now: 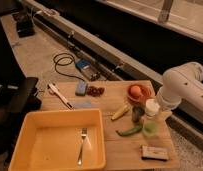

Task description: Place brush in tray

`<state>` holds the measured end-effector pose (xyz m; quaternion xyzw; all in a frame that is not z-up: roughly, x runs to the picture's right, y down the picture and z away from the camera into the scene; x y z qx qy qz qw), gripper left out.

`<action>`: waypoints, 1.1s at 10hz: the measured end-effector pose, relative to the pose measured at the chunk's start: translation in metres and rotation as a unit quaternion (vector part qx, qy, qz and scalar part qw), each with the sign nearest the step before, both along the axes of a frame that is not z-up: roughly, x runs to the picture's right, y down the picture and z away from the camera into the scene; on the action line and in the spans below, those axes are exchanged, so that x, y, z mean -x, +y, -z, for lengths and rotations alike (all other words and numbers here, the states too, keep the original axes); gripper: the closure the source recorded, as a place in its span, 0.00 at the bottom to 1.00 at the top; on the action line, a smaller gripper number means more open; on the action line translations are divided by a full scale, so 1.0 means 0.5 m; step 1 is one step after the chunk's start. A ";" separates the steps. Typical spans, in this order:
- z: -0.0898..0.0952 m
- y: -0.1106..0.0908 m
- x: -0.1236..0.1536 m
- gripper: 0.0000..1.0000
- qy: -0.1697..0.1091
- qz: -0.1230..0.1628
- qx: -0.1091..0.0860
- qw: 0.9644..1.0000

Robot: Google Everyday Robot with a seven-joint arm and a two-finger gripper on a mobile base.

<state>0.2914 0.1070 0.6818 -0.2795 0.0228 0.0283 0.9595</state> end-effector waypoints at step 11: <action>0.058 -0.142 0.242 0.35 -0.124 0.066 -0.063 0.988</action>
